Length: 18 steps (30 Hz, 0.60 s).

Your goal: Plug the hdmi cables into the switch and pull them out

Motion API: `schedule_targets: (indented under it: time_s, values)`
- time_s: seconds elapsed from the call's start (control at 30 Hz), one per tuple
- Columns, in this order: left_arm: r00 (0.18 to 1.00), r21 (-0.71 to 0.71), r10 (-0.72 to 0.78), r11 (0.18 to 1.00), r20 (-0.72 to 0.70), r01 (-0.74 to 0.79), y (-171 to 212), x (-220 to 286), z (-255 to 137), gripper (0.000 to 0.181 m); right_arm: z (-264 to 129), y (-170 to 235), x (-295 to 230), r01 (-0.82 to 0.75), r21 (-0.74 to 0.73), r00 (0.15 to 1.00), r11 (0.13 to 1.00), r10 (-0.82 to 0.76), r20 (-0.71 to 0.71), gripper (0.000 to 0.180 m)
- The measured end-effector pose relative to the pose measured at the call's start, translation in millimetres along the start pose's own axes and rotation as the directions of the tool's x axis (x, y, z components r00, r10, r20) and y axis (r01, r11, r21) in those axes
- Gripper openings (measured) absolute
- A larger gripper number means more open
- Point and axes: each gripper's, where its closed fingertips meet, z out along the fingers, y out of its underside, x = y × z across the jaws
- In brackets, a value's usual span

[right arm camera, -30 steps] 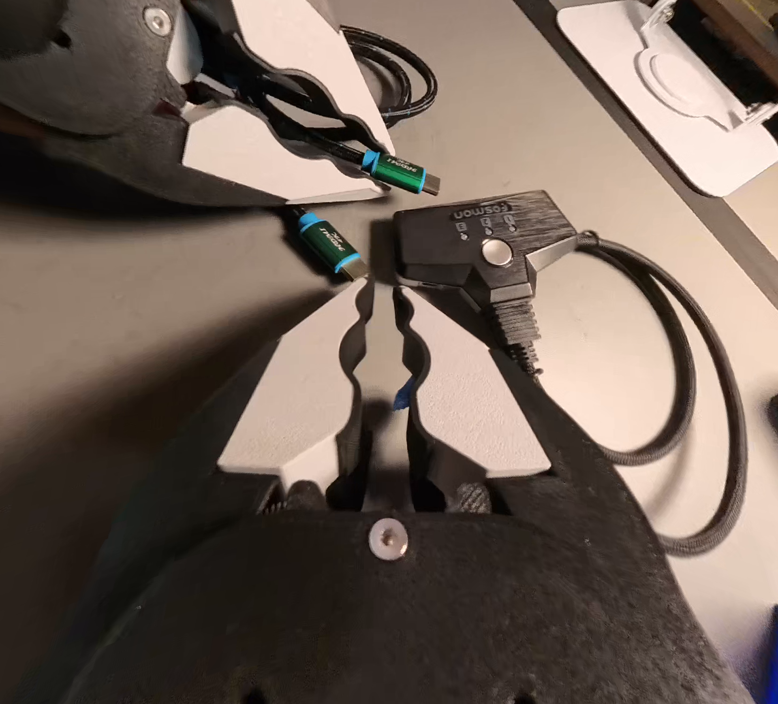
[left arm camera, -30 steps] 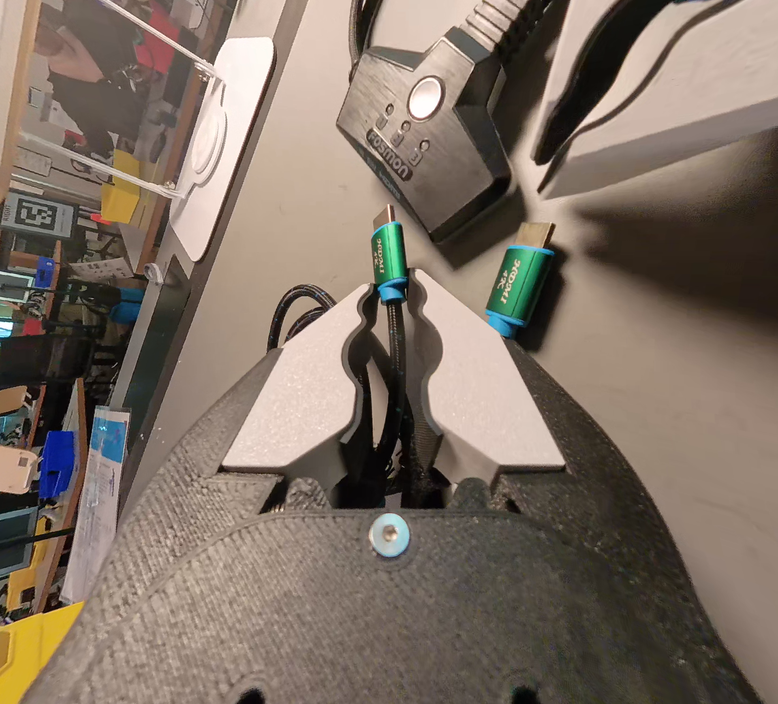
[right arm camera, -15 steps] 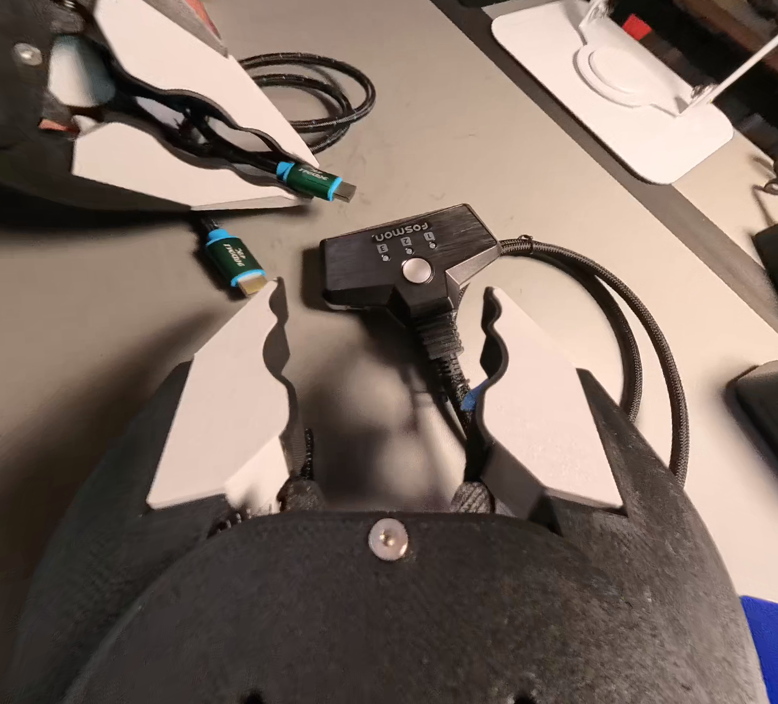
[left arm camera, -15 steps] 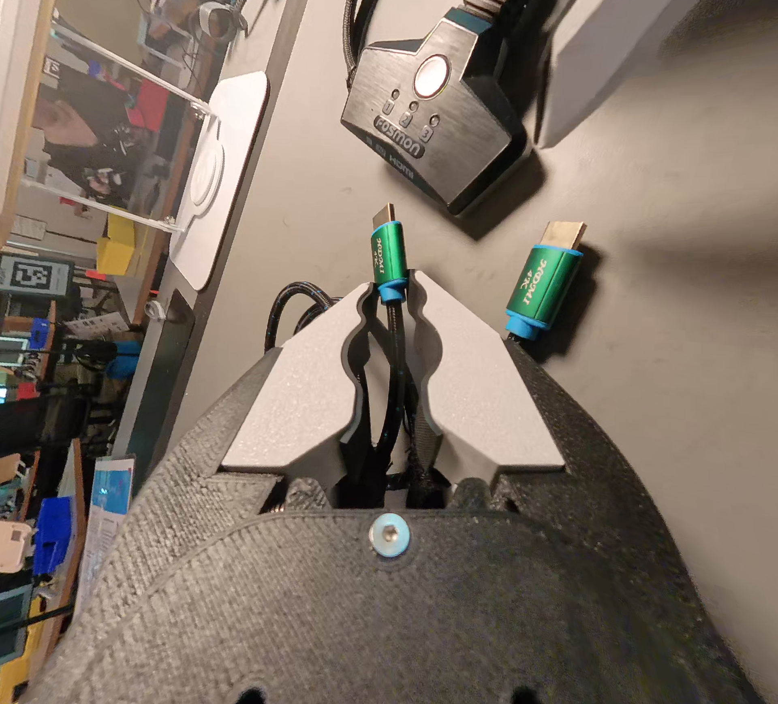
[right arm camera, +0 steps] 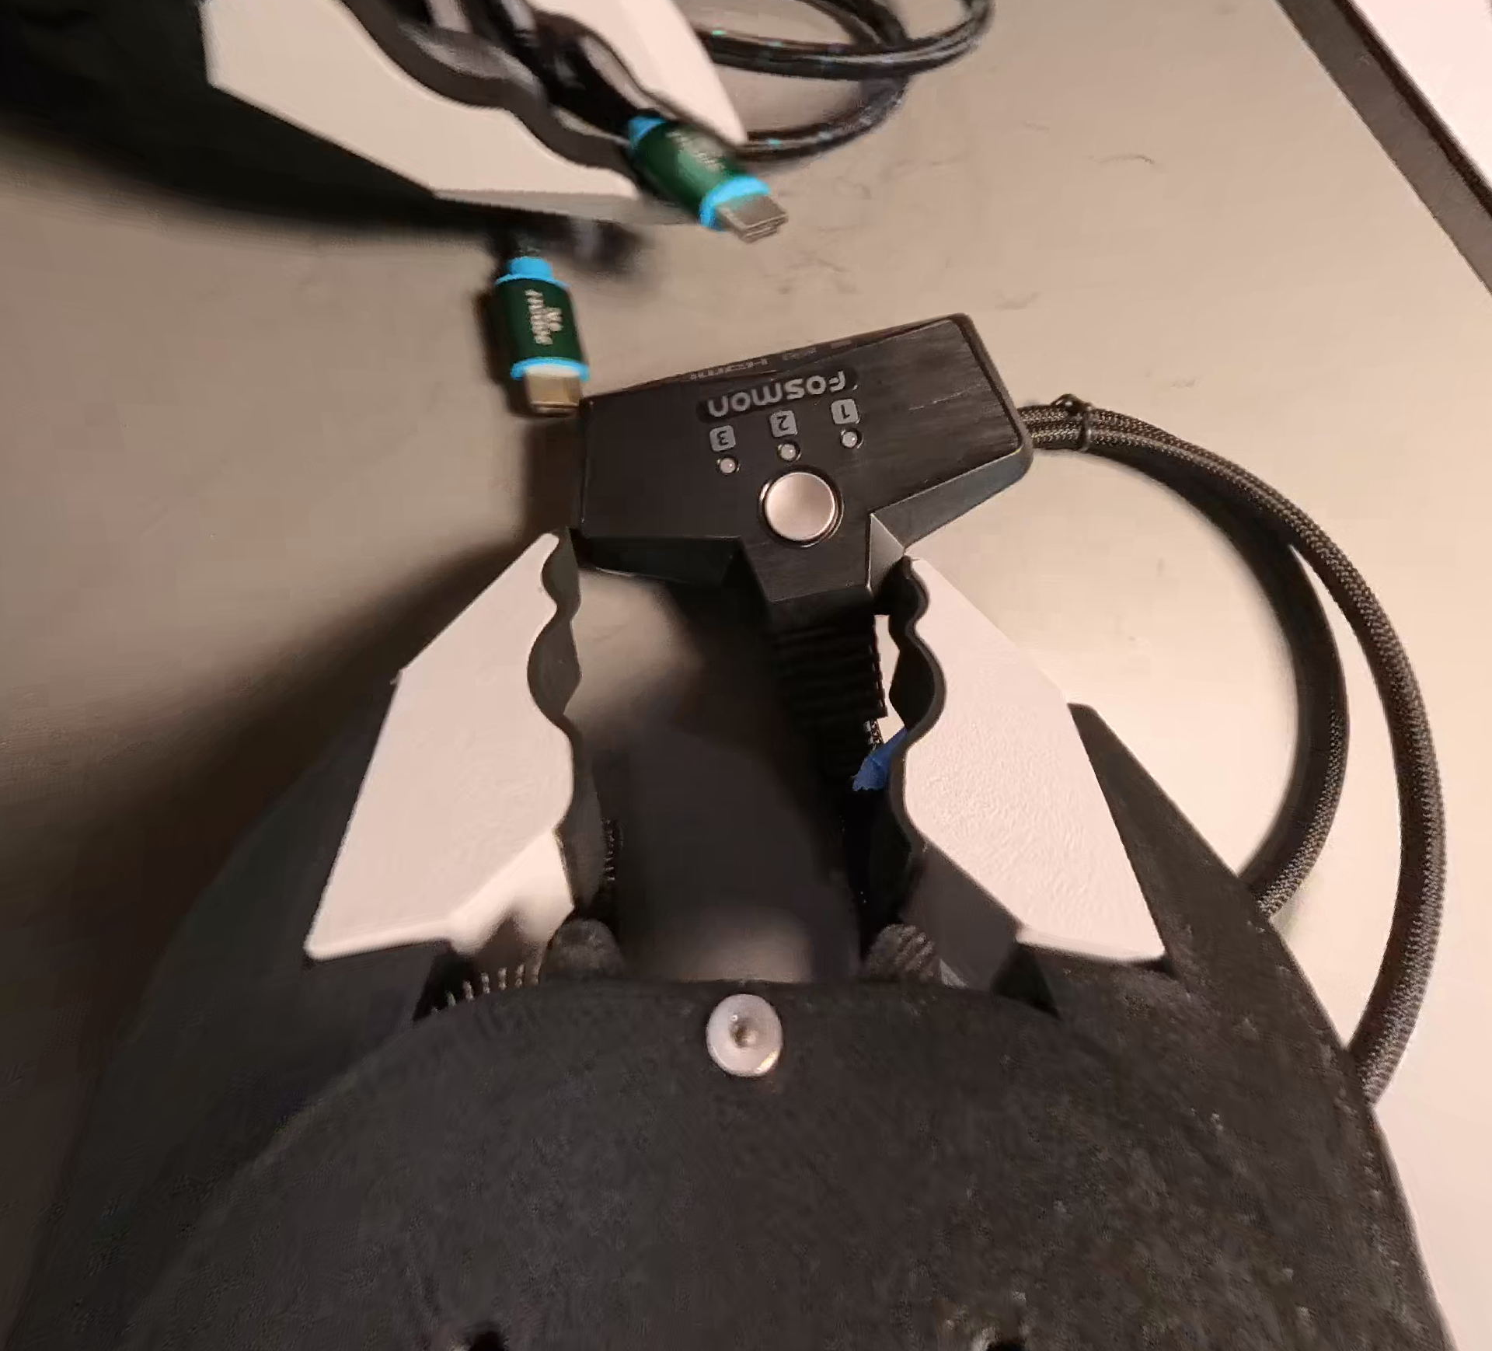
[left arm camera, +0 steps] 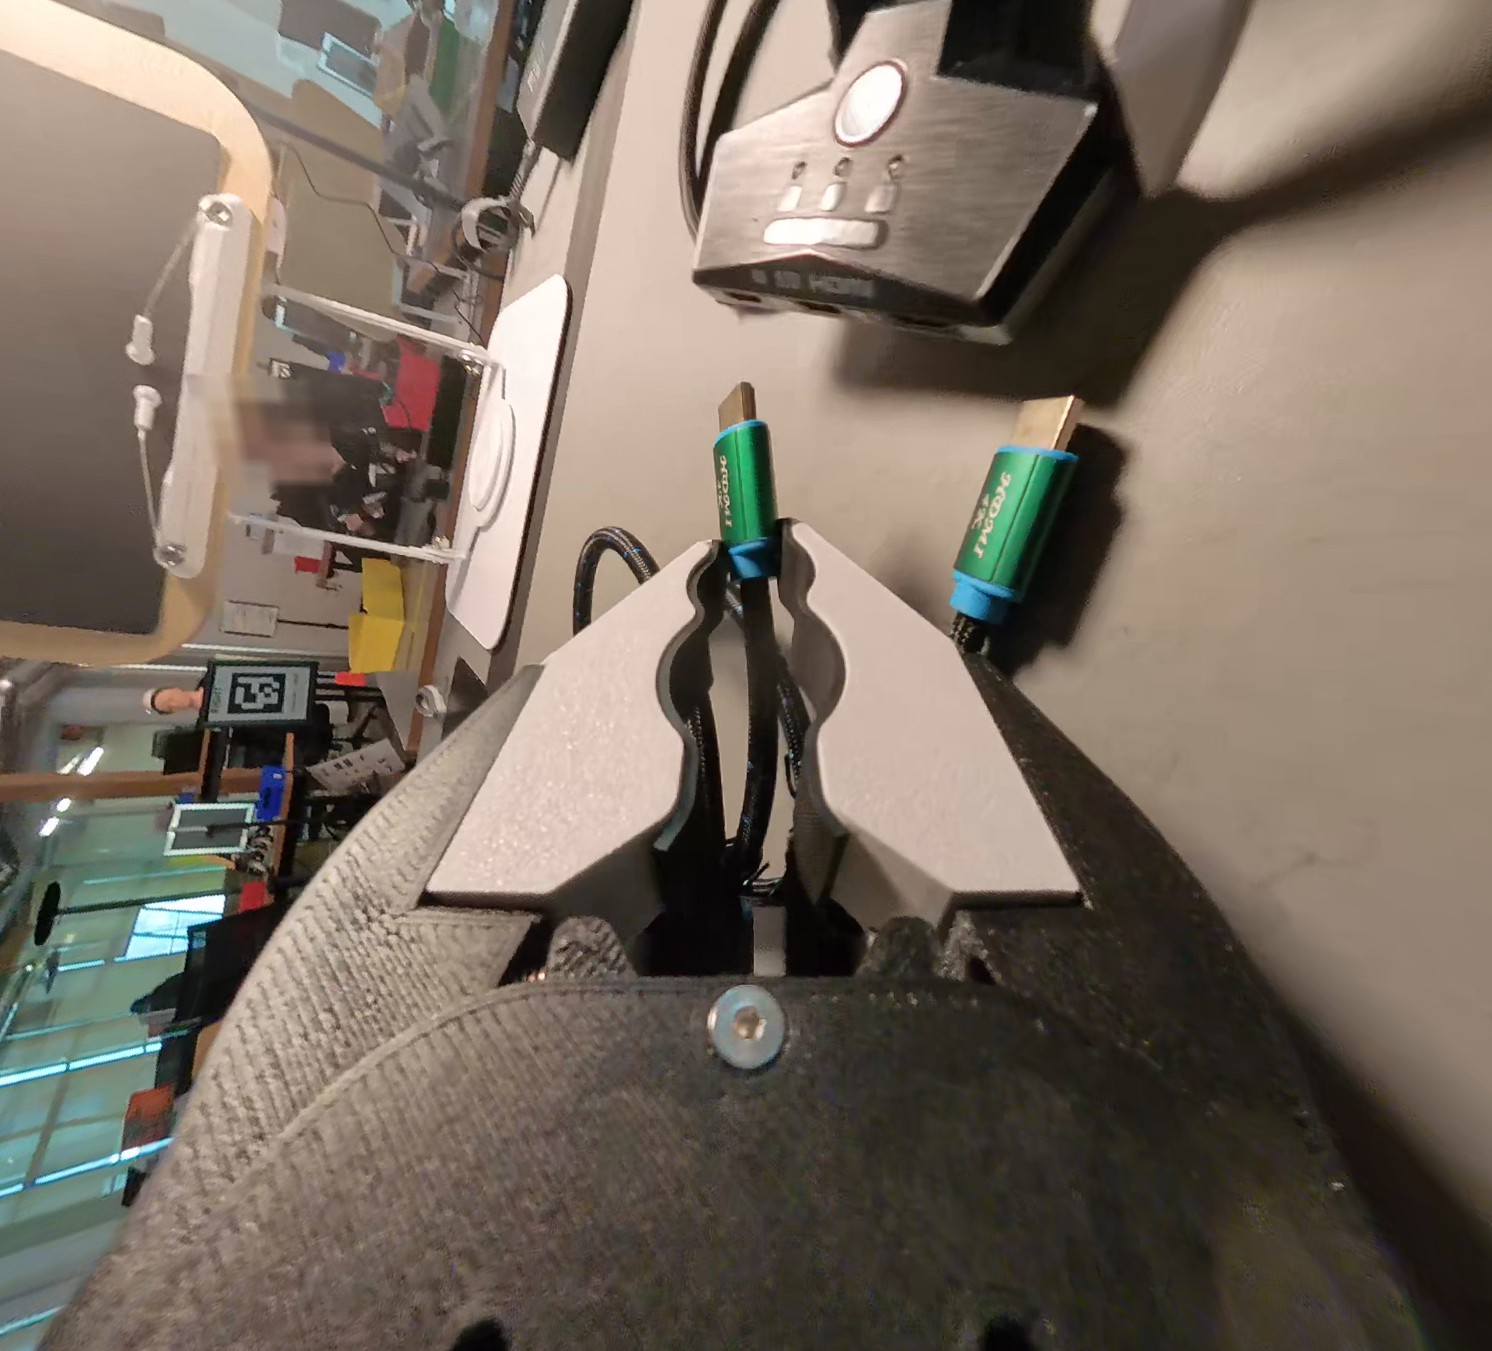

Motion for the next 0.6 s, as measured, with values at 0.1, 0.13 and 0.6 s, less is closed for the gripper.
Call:
schedule_targets:
  time_s: [0.1, 0.13, 0.6]
  values:
    - [0.999, 0.043, 0.010, 0.999, 0.032, -0.011, -7.3, -4.2, -3.6, 0.012, -9.4, -1.2, -15.5, 0.019, 0.059, 0.997, 0.998, -0.024, 0.079, 0.080]
    - [0.999, 0.053, 0.013, 0.998, 0.042, -0.016, -8.7, -5.4, -4.7, 0.012, -12.1, -2.5, -19.7, 0.019, 0.080, 0.995, 0.997, -0.027, 0.097, 0.080]
    - [0.975, 0.122, 0.210, 0.968, 0.069, -0.217, -12.4, 8.4, -16.3, 0.011, -17.4, -0.5, -54.4, 0.085, 0.083, 0.973, 0.993, -0.100, 0.206, 0.078]
